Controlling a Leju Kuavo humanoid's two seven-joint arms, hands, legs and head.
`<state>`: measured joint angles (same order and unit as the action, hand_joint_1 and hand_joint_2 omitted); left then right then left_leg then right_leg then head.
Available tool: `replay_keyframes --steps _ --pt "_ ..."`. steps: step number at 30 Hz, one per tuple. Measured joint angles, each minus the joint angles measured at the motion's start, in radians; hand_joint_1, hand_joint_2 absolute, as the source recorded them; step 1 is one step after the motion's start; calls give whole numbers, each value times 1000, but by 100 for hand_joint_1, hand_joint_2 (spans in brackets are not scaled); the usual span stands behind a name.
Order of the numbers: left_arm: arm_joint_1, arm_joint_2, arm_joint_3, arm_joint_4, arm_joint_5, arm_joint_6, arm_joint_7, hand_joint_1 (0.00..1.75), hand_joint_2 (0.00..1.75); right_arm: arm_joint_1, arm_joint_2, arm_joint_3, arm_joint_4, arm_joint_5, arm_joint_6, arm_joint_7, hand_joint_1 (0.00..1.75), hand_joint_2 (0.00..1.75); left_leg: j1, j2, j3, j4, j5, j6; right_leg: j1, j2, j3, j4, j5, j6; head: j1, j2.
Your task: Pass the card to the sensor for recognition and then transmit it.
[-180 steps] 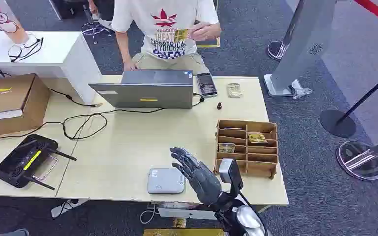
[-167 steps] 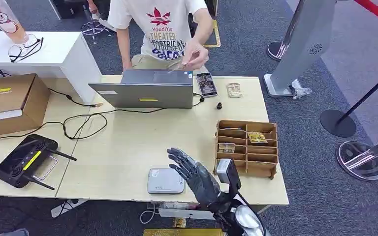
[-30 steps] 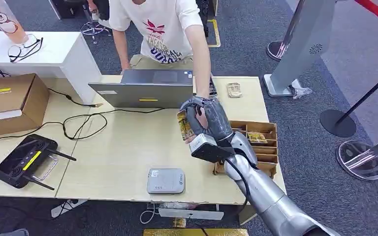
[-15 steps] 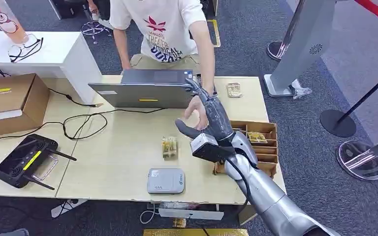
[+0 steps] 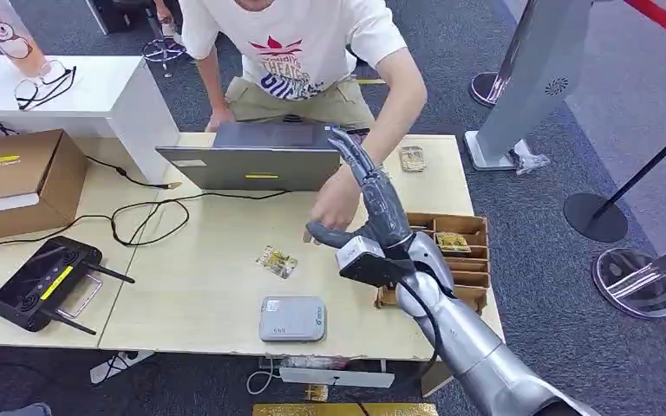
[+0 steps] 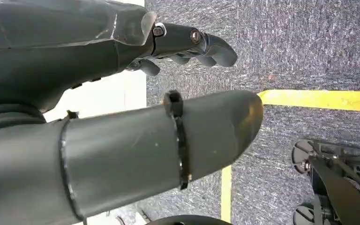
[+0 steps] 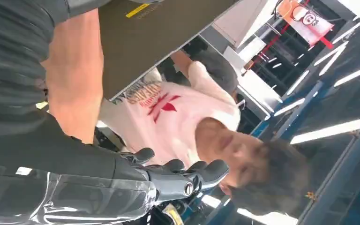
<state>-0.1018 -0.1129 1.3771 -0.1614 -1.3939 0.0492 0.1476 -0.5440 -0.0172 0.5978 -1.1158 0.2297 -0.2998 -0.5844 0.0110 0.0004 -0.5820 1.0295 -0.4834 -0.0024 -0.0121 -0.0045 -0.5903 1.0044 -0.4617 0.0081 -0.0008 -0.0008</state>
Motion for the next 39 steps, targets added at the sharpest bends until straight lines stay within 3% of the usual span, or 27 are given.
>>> replay_keyframes --steps 17,22,39 --pt "6 5 5 0 11 13 3 0 0 3 7 6 -55 34 -118 -24 0 175 0 0 0 0 0 0 0 0 0 0 0 0 0 0" --pt "6 -7 5 0 14 48 3 0 0 14 7 7 -87 33 -122 -24 0 175 0 0 0 0 0 0 0 0 0 0 0 0 0 0" --pt "6 -15 22 0 27 48 3 0 0 23 5 10 -128 31 -128 -23 0 175 0 0 0 0 0 0 0 0 0 0 0 0 0 0"
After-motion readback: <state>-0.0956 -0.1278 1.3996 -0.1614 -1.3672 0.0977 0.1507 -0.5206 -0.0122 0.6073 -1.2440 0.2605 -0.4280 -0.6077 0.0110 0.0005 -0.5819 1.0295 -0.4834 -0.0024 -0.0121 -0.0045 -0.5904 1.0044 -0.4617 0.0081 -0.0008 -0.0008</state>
